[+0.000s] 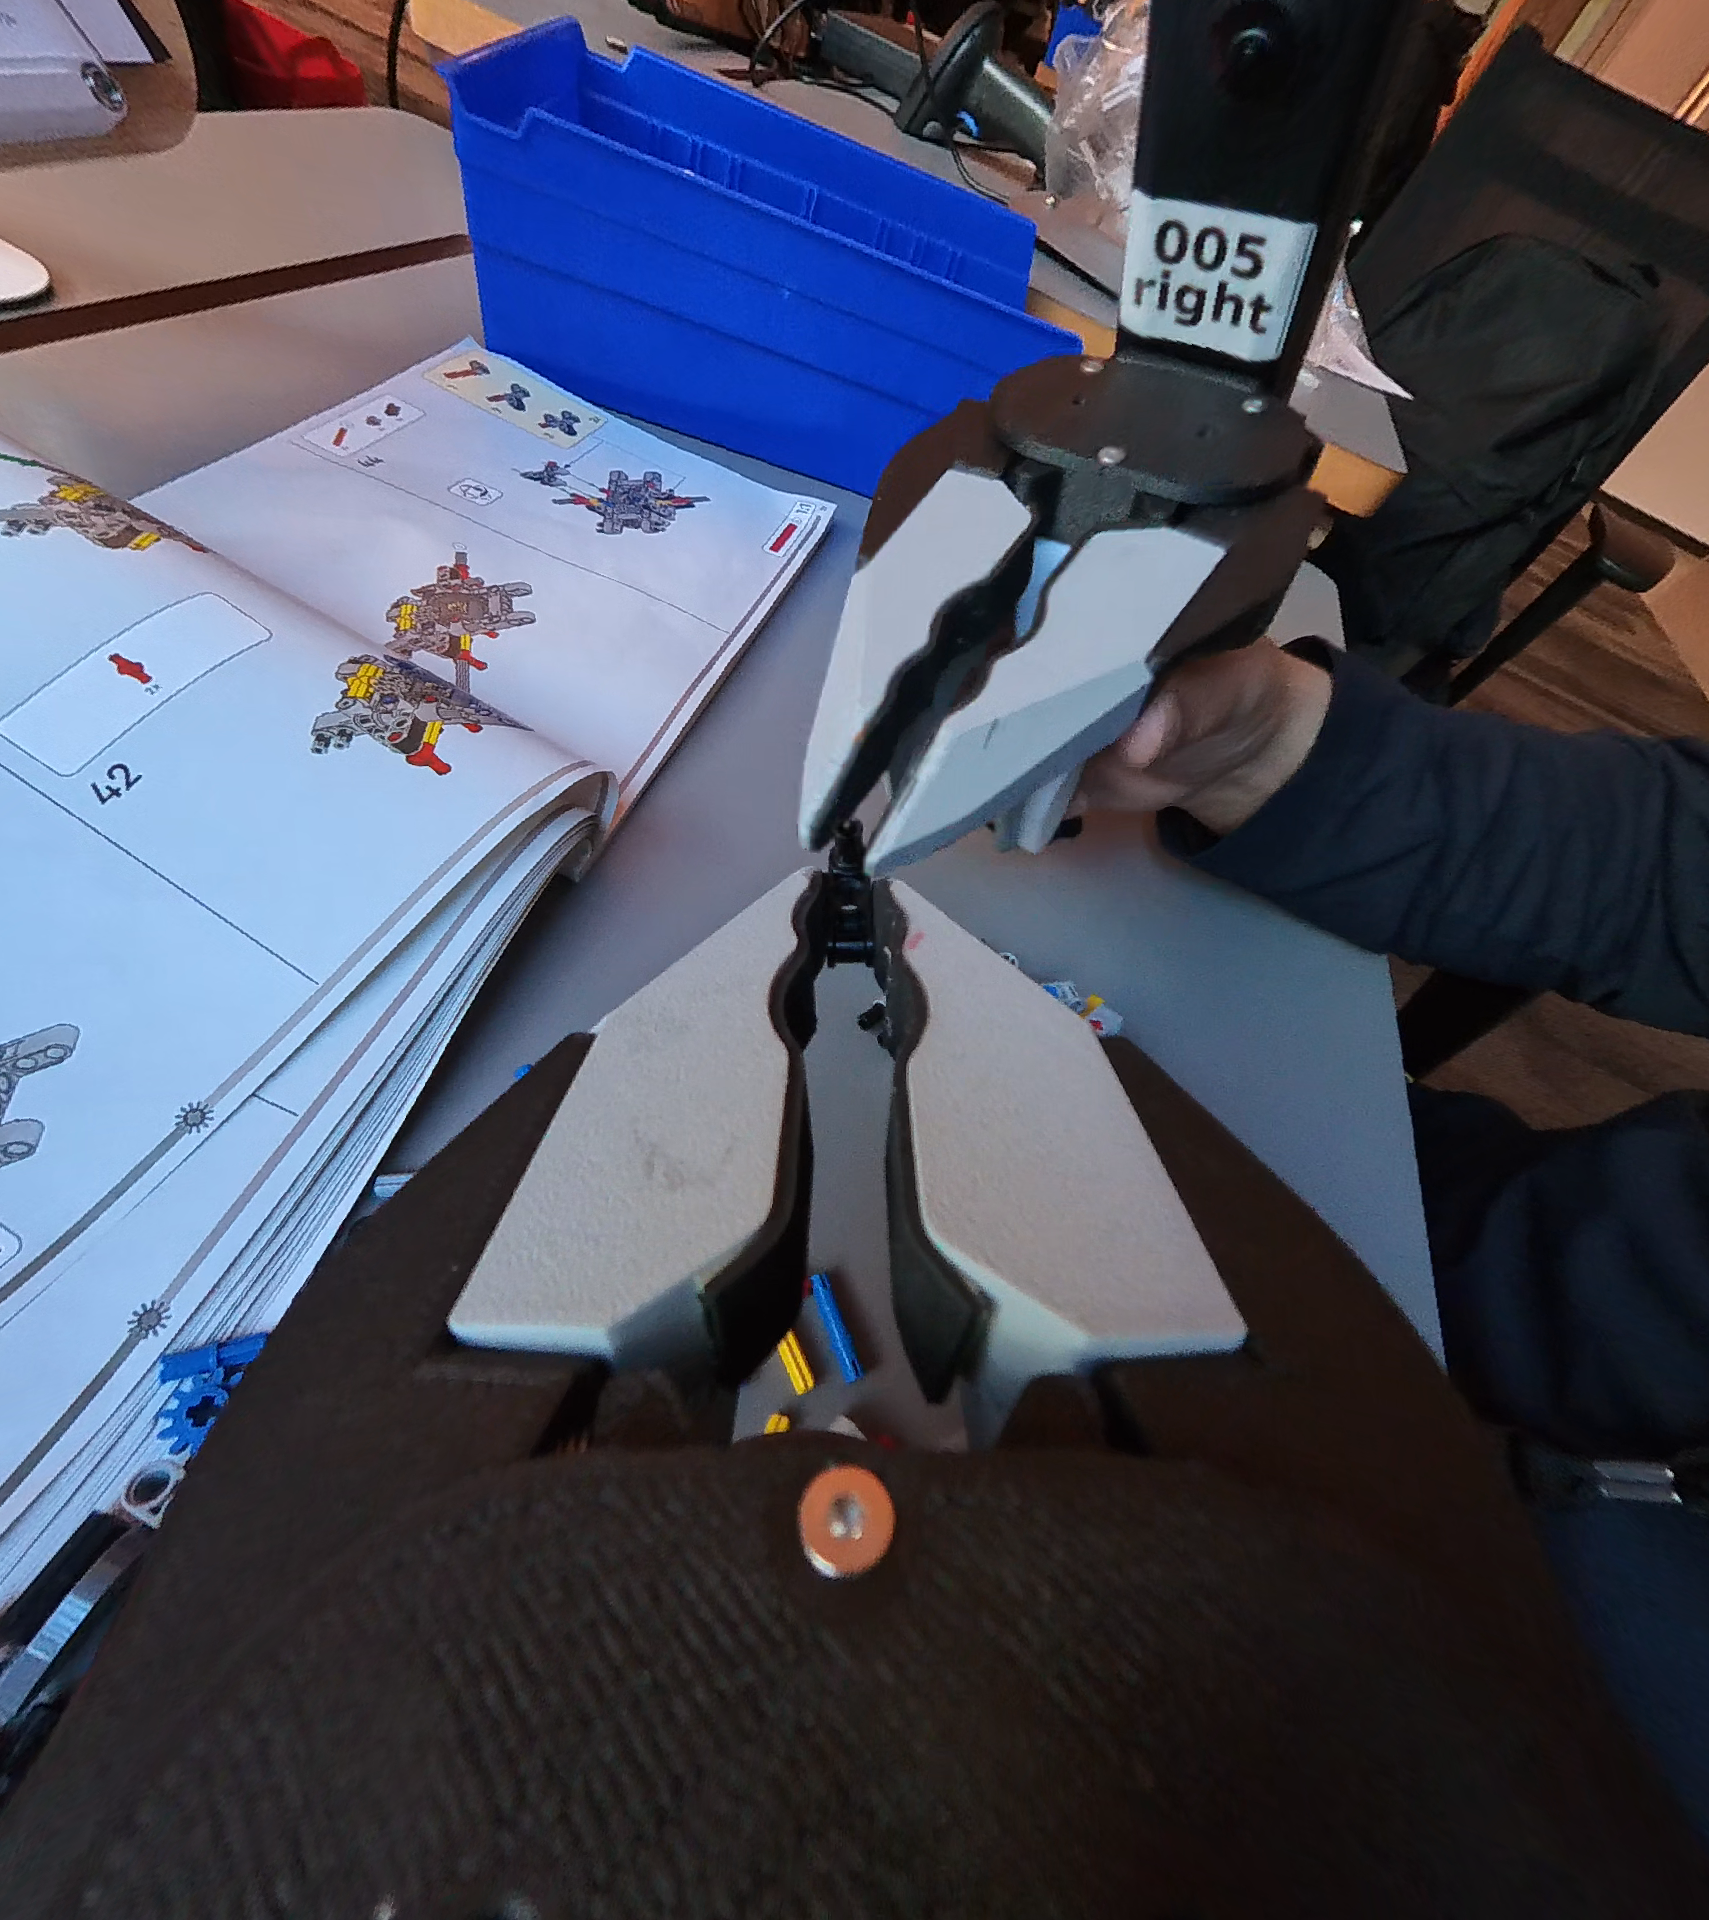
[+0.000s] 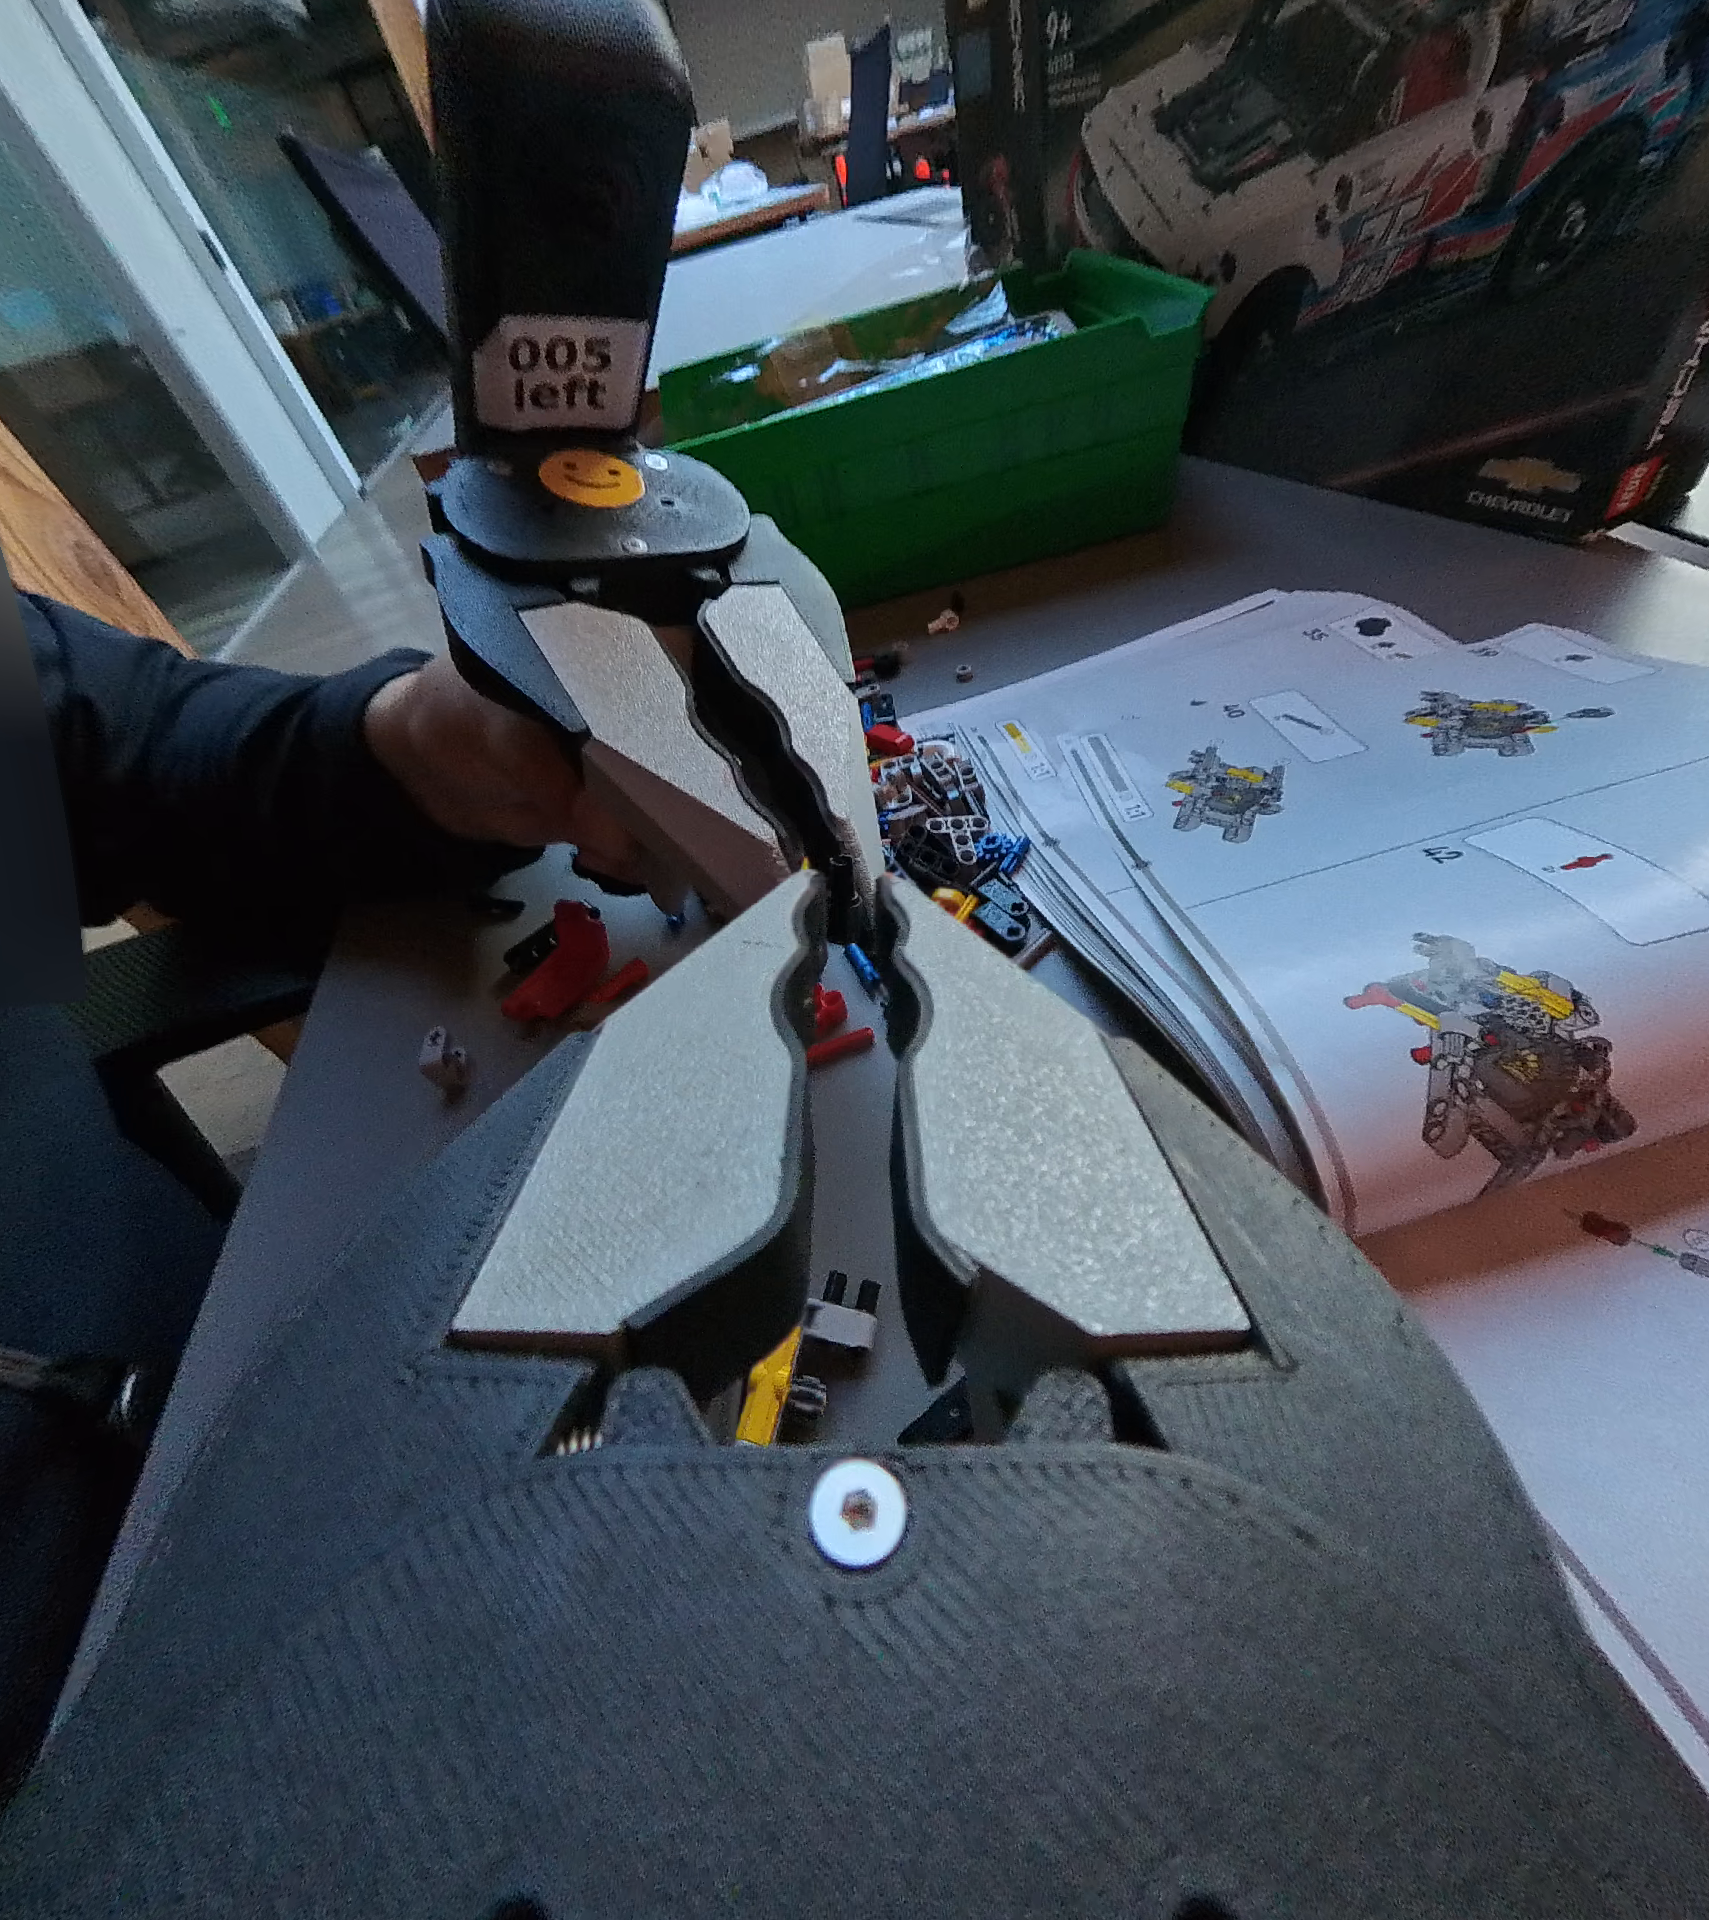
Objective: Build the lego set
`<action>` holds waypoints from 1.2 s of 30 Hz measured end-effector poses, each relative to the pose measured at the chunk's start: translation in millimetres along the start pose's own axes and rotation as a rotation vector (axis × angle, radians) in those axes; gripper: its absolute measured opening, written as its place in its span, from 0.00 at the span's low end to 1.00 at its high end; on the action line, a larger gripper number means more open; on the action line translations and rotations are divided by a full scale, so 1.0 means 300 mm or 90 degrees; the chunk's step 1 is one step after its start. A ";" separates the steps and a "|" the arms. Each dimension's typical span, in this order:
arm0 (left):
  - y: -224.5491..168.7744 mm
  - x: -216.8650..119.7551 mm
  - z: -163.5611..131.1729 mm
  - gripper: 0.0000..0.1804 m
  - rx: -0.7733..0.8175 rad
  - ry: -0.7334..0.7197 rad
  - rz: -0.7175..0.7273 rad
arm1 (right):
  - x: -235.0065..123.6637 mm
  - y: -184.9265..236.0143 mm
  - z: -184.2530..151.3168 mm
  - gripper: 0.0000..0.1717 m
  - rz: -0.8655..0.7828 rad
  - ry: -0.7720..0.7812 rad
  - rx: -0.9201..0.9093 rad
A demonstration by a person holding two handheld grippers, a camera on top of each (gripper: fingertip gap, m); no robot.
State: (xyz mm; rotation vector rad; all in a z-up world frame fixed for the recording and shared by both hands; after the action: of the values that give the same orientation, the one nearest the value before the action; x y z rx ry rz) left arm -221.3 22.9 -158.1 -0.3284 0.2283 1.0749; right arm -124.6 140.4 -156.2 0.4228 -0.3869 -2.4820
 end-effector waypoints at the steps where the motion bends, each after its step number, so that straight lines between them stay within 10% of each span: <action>1: 0.000 0.001 -0.001 0.03 0.003 0.005 0.004 | 0.005 0.001 -0.004 0.02 0.000 0.004 -0.006; 18: -0.001 0.015 -0.011 0.03 0.047 0.033 0.047 | 0.024 0.019 -0.013 0.00 -0.094 0.008 -0.065; 27: 0.032 -0.003 0.025 0.03 -0.023 -0.065 0.069 | 0.037 -0.011 0.021 0.00 -0.067 -0.148 0.125; 31: 0.077 0.000 -0.023 0.03 -0.229 -0.112 -0.102 | 0.079 0.093 0.038 0.00 -0.305 0.004 -0.335; 36: 0.020 0.057 -0.037 0.03 -0.115 -0.015 -0.064 | -0.054 0.024 0.115 0.00 -0.302 -0.127 -0.200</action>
State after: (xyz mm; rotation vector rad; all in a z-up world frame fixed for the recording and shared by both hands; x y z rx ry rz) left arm -218.9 35.4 -175.2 -0.4840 0.0921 1.0019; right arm -121.5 150.5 -118.9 0.1452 0.0413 -2.9931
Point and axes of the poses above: each gripper's, where its closed fingertips meet, x out along the fingers, z out of its top, y = z × x across the jaws, the point moved 9 cm from there along -x, back along the fingers, and after that the axes turned 9 degrees about x, right-handed, at the moved point
